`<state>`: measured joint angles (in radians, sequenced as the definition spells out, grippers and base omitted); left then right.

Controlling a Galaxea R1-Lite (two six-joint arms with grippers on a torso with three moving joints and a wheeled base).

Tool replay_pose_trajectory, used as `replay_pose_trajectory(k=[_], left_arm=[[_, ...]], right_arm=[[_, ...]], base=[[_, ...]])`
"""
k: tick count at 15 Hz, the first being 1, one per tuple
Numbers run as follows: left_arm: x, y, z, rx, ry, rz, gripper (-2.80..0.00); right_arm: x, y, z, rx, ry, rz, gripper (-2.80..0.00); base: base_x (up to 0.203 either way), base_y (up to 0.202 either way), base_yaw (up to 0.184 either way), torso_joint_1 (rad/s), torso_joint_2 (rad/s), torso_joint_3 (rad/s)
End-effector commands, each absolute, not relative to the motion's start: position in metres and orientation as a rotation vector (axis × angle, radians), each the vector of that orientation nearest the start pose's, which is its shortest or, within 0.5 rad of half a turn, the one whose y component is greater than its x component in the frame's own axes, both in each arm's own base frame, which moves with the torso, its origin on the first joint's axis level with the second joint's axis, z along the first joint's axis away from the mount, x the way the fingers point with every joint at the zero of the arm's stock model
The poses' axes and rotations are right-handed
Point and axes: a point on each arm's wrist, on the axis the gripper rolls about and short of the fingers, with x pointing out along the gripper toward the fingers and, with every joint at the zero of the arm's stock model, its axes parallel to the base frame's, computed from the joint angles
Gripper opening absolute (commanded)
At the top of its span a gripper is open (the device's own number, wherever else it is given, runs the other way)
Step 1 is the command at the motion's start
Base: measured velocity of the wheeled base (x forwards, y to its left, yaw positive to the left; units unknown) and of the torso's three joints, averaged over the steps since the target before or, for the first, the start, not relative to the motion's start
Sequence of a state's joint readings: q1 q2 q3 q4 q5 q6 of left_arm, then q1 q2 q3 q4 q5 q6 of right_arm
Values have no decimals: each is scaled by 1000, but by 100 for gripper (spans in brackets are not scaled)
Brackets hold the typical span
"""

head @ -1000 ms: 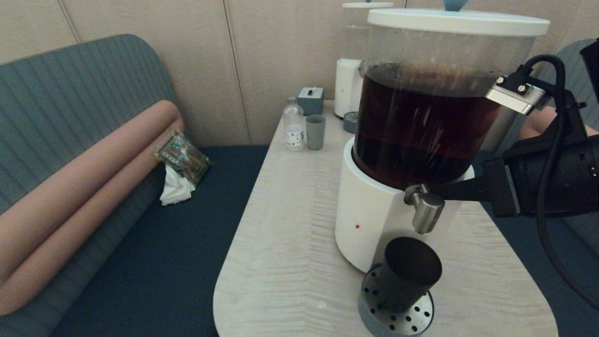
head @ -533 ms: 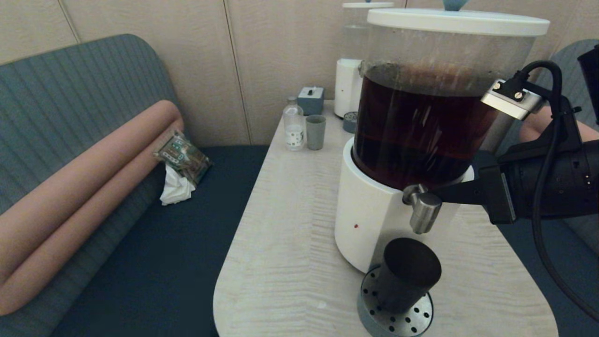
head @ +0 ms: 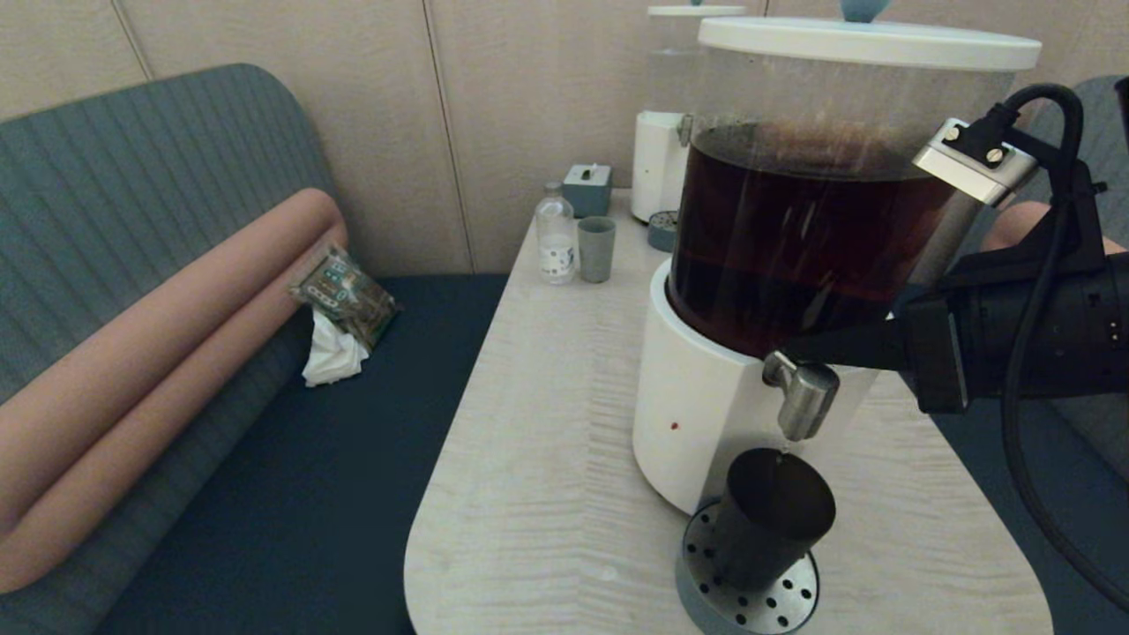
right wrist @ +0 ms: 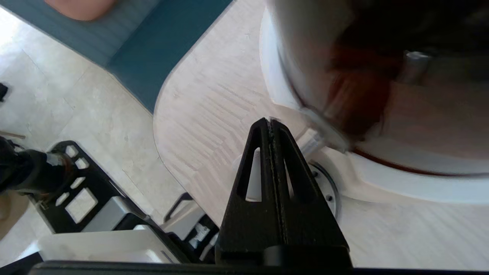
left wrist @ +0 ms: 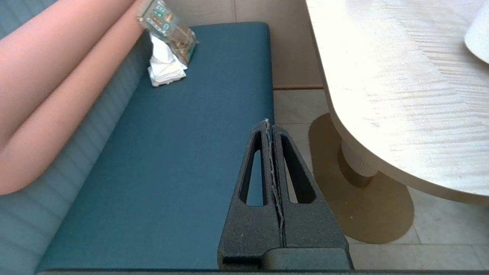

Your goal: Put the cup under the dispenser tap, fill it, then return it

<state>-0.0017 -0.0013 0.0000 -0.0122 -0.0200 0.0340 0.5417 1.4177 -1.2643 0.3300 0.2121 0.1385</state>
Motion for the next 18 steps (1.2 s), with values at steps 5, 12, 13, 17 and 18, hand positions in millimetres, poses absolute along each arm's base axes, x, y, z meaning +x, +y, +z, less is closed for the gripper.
replay_pose_trajectory(k=[5, 12, 13, 17, 18], left_arm=[[-23, 0, 77, 34, -13, -21, -280], [-23, 0, 77, 34, -13, -21, -280], [-23, 0, 77, 34, -13, -21, -280], [-23, 0, 77, 34, -13, -21, -280], [-23, 0, 77, 34, -13, -21, -280]], right_arm=[[189, 117, 306, 65, 464, 706, -280], [156, 90, 325, 91, 340, 673, -280], [150, 85, 325, 90, 332, 657, -280], [128, 64, 319, 98, 317, 585, -280], [120, 57, 318, 100, 301, 557, -280]], base=[[0, 0, 0, 0, 0, 0], [0, 0, 0, 0, 0, 0], [0, 0, 0, 0, 0, 0], [0, 0, 0, 0, 0, 0], [0, 0, 0, 0, 0, 0]])
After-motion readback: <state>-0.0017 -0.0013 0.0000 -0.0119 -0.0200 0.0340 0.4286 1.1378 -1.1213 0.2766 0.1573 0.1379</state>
